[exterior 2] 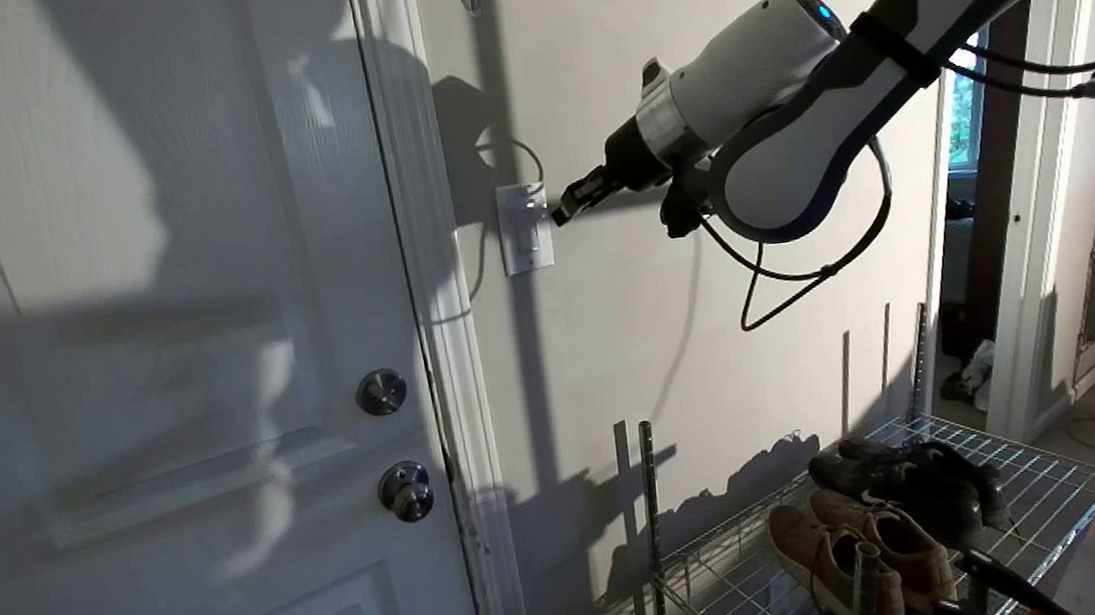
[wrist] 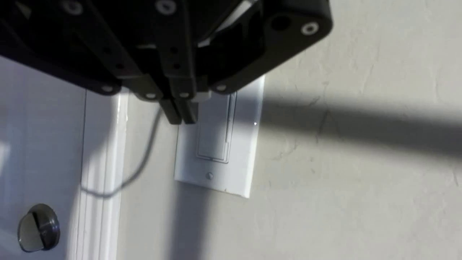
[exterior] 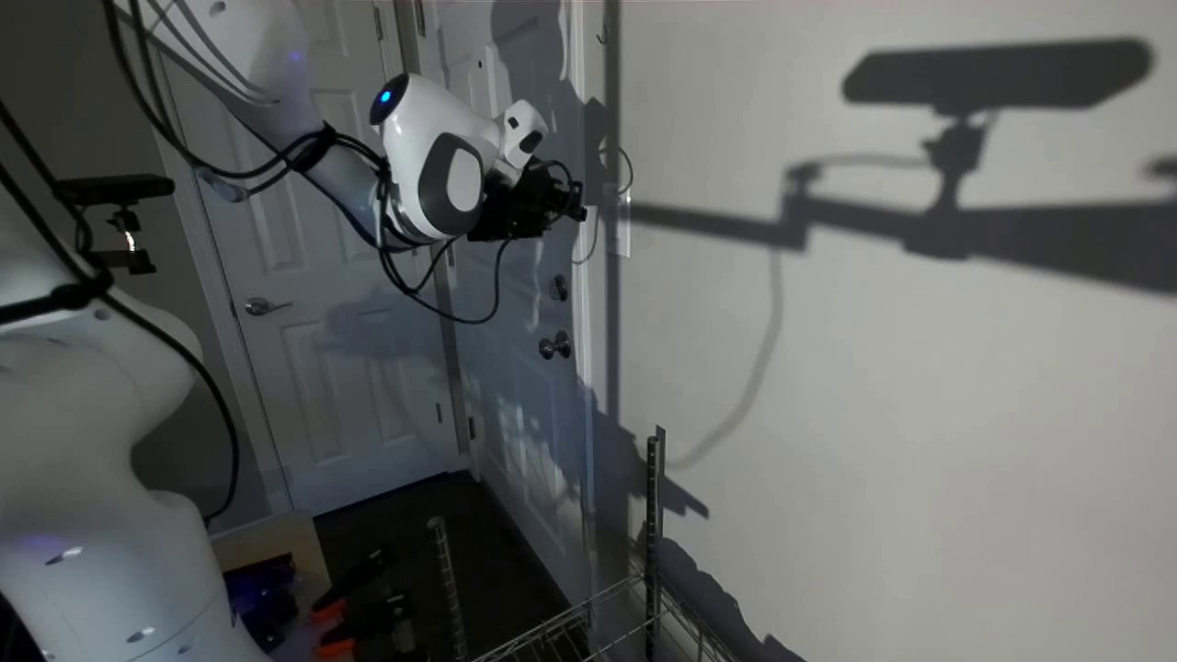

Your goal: Turn on the light switch.

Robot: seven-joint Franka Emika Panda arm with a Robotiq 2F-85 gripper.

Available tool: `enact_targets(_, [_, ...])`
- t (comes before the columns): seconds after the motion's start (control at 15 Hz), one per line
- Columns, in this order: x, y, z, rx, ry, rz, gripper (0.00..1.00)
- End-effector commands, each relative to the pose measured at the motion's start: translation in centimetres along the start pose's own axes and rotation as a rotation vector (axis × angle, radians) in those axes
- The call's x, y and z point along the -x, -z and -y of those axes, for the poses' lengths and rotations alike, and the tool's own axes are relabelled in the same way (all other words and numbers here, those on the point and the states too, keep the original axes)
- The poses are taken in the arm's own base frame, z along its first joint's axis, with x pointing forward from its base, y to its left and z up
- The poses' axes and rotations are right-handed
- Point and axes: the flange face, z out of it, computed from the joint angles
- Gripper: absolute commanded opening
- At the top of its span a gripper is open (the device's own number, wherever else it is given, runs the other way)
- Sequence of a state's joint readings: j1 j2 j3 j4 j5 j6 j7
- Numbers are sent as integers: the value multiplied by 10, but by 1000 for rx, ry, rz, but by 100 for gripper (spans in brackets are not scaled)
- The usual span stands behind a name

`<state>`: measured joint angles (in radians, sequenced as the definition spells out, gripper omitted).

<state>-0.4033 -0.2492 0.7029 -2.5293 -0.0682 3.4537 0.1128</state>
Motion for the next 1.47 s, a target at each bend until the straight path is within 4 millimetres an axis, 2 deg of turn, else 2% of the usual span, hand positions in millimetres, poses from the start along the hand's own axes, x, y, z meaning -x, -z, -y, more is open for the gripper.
enact_targets(0.0, [-2,-10,1,1,-13,4,5])
enact_targets(0.73, [-13,-25,1,26,-24,-10,6])
enact_targets(1.4, [-17,-47,0,67,-35,-10,6])
